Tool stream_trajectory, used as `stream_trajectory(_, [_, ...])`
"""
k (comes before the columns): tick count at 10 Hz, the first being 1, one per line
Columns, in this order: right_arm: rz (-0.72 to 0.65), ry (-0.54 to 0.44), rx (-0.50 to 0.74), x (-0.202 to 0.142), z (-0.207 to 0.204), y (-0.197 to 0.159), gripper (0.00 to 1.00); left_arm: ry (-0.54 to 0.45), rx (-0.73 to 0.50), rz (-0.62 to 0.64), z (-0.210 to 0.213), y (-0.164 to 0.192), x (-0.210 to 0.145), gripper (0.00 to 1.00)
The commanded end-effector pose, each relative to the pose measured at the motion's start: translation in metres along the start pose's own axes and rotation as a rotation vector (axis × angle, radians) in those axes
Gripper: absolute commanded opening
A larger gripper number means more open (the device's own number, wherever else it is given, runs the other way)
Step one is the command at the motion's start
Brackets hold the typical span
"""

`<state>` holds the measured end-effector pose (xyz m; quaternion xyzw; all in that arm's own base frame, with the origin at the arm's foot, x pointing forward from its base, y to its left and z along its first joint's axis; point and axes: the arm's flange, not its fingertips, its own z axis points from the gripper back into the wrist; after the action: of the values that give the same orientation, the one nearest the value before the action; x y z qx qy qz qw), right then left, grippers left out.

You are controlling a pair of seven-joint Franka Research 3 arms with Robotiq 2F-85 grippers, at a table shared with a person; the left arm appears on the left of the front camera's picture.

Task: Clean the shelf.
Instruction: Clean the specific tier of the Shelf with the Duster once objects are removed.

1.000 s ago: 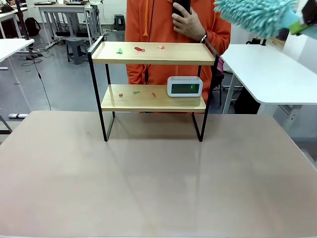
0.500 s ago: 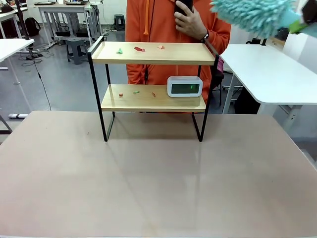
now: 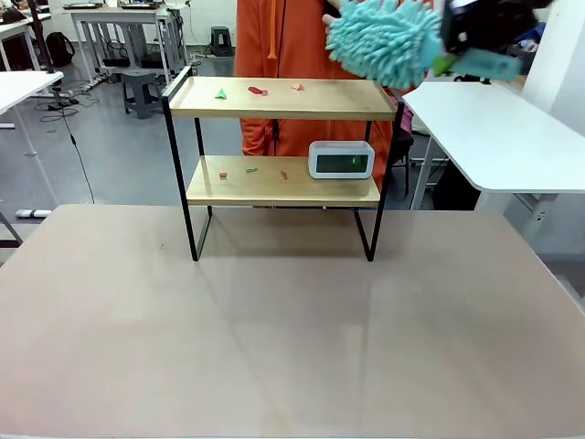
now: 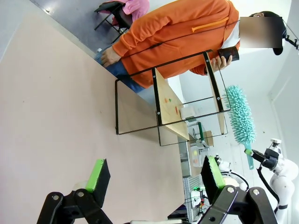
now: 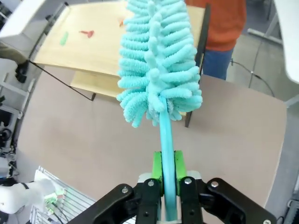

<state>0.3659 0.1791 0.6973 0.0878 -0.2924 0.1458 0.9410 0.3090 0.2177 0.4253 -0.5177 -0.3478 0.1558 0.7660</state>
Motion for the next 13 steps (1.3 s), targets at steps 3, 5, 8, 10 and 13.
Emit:
stream_trajectory(3, [-0.007, 0.019, -0.011, 0.031, -0.025, 0.032, 0.13, -0.015, -0.021, -0.020, -0.001, 0.000, 0.000, 1.00])
stream_trajectory(5, [0.007, 0.051, -0.007, 0.033, -0.044, 0.039, 0.13, -0.015, -0.021, -0.020, -0.001, 0.000, 0.000, 1.00])
stream_trajectory(8, [0.055, 0.009, 0.054, 0.035, -0.056, 0.052, 0.13, -0.015, -0.021, -0.020, -0.001, 0.000, 0.000, 1.00])
stream_trajectory(10, [0.117, 0.000, 0.150, 0.036, -0.060, 0.057, 0.13, -0.015, -0.021, -0.020, -0.001, 0.000, 0.000, 1.00])
stream_trajectory(13, [0.253, 0.058, 0.260, 0.030, -0.069, 0.059, 0.13, -0.015, -0.021, -0.020, -0.001, 0.000, 0.000, 1.00])
